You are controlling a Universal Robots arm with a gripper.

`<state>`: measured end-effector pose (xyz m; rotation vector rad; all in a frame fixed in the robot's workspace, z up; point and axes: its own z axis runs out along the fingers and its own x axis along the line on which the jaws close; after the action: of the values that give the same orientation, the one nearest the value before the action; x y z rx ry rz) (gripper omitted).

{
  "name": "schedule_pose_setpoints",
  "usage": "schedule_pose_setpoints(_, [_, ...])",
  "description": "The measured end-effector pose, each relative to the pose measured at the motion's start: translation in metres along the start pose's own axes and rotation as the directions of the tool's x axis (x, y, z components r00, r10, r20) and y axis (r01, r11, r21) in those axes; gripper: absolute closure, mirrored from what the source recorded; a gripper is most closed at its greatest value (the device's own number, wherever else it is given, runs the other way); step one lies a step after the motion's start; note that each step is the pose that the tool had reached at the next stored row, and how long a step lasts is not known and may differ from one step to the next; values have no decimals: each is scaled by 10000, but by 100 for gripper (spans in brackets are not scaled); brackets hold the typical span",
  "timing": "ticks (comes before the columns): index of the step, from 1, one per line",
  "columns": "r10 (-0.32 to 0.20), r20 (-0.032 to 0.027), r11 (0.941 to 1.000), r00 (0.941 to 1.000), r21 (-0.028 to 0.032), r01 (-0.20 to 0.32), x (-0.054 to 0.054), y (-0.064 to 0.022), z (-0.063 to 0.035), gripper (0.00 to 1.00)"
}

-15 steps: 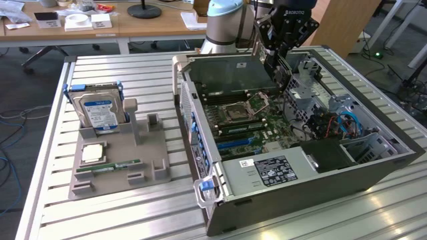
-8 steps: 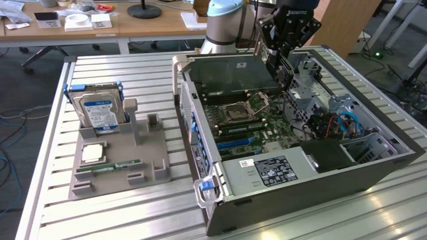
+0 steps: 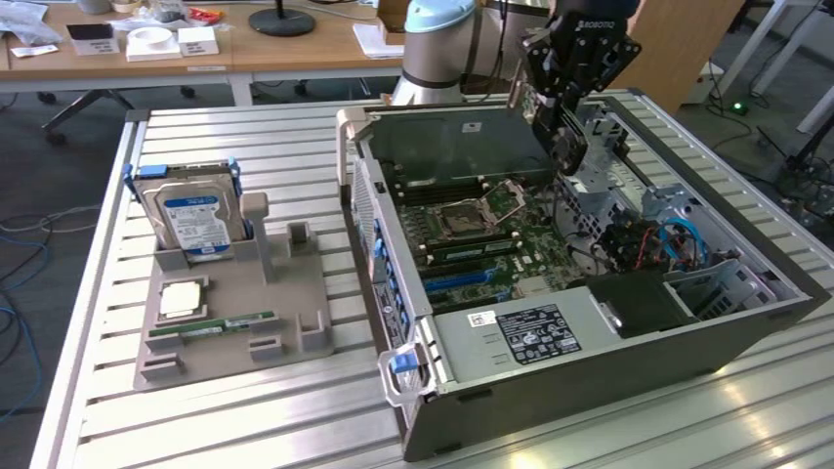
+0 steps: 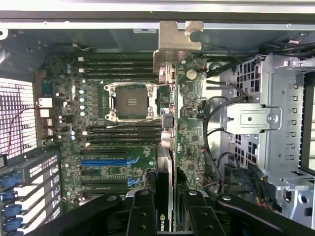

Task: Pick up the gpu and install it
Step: 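Pick up the gpu and move the gpu toward the slot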

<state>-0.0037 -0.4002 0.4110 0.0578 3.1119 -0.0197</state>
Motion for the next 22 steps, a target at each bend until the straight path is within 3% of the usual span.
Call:
schedule_pose_setpoints(13, [2,0,10000,10000,0,-2,-98,7,3,74])
schedule_pose_setpoints(16, [-1,-1,10000,10000,2,1,-105,9,99,74])
schedule_pose_setpoints(18, [1,-1,10000,10000,0,-1,-193,12,105,74])
schedule_pose_setpoints(22, [1,0,10000,10000,-1,-1,-268,15,109,74])
